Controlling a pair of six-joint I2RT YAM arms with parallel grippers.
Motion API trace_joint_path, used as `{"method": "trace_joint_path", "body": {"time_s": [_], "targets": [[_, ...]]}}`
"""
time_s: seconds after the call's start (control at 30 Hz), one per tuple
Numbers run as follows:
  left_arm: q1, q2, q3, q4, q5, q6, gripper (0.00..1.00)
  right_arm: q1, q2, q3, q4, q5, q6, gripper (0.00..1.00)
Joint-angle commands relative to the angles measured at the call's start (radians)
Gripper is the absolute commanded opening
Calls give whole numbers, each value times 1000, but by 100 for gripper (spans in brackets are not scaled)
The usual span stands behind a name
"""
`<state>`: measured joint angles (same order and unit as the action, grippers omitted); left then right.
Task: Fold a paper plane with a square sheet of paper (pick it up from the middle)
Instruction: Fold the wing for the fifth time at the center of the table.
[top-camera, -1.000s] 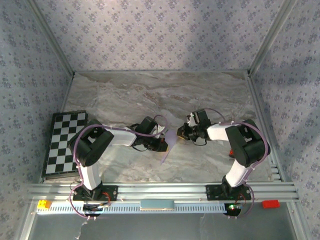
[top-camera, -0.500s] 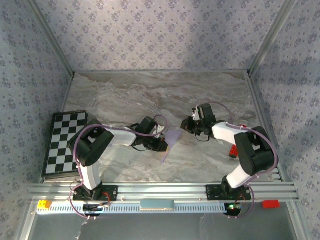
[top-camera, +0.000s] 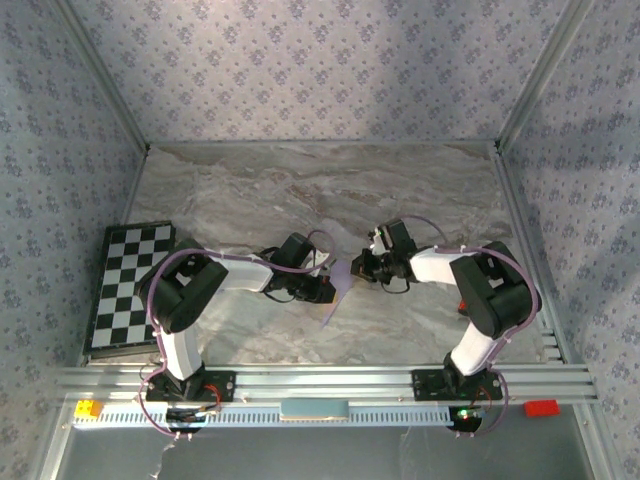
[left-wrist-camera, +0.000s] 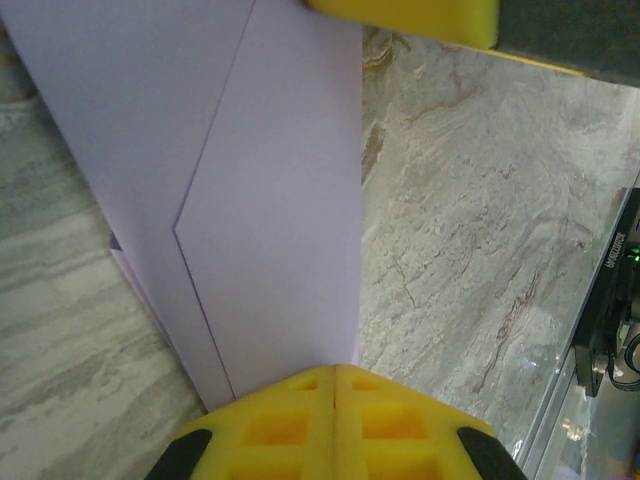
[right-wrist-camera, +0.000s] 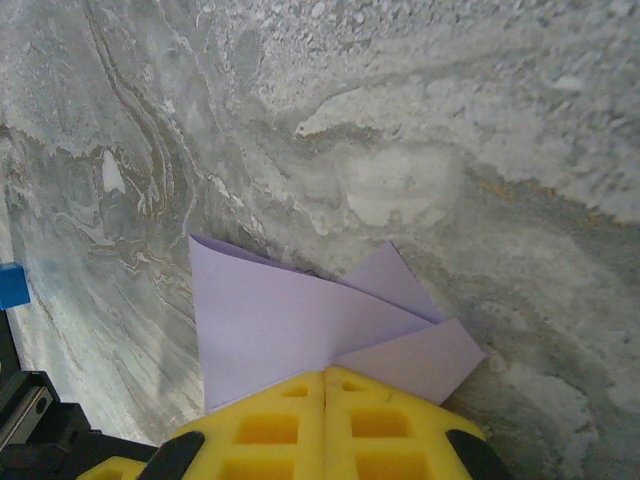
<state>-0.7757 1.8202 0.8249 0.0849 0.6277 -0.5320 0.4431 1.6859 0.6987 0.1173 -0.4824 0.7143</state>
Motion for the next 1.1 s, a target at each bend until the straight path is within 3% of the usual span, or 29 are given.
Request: {"method": "trace_joint_path", "body": {"time_s": [0.0, 0.37, 0.77, 1.07], "targets": [[-7, 21, -35, -210, -17, -4, 0, -4, 44, -22, -41, 79, -7, 4], [-1, -89, 132, -279, -12, -67, 1, 13, 55, -14, -62, 75, -22, 3], [-24, 48, 252, -221, 23, -118, 4, 14, 54, -16, -61, 73, -22, 3], [-43, 105, 257, -250, -39, -103, 5, 13, 63, -19, -60, 73, -24, 3]]}}
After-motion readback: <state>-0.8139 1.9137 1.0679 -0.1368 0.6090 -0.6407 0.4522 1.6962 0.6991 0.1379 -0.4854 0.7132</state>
